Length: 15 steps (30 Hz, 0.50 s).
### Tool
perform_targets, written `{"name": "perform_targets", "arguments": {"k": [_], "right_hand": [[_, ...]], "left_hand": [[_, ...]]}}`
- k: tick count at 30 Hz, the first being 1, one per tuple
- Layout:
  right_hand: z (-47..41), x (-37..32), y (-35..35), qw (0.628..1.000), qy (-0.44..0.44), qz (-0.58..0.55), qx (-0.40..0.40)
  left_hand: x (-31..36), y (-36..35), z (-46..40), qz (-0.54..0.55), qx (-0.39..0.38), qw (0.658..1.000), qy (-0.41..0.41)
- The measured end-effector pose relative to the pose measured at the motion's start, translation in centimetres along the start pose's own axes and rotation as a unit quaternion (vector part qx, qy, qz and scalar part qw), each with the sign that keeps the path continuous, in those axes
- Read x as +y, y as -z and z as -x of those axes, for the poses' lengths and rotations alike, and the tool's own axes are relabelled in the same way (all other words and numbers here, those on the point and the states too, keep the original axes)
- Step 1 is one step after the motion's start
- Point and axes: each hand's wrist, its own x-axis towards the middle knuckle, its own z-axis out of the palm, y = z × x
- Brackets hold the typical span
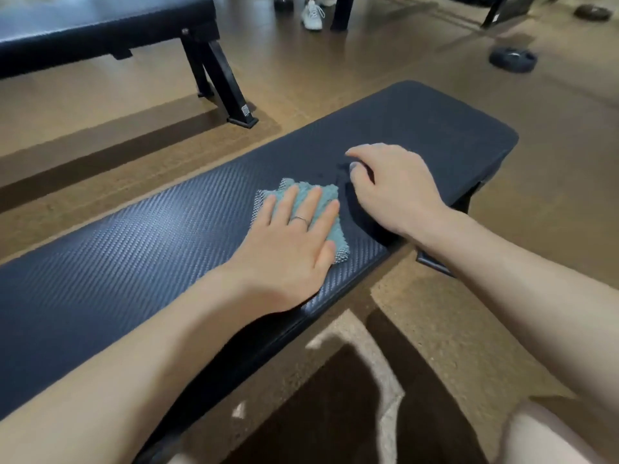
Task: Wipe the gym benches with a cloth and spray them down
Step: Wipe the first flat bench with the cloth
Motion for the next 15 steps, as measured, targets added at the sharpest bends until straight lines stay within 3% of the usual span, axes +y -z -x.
{"name": "perform_targets", "arguments": {"k": [6,15], "right_hand": [[-3.6,6.5,-1.7,0.999,0.019,0.030,-0.006],[-3.0,7.3,-2.5,0.999,0.051,0.008,-0.008]], "left_hand": [[4.3,0.5,-4.6,-0.001,0.007,0.999,0.039],[4.6,-1.1,7.7,-0.062,0.031,0.997,0.034]]}}
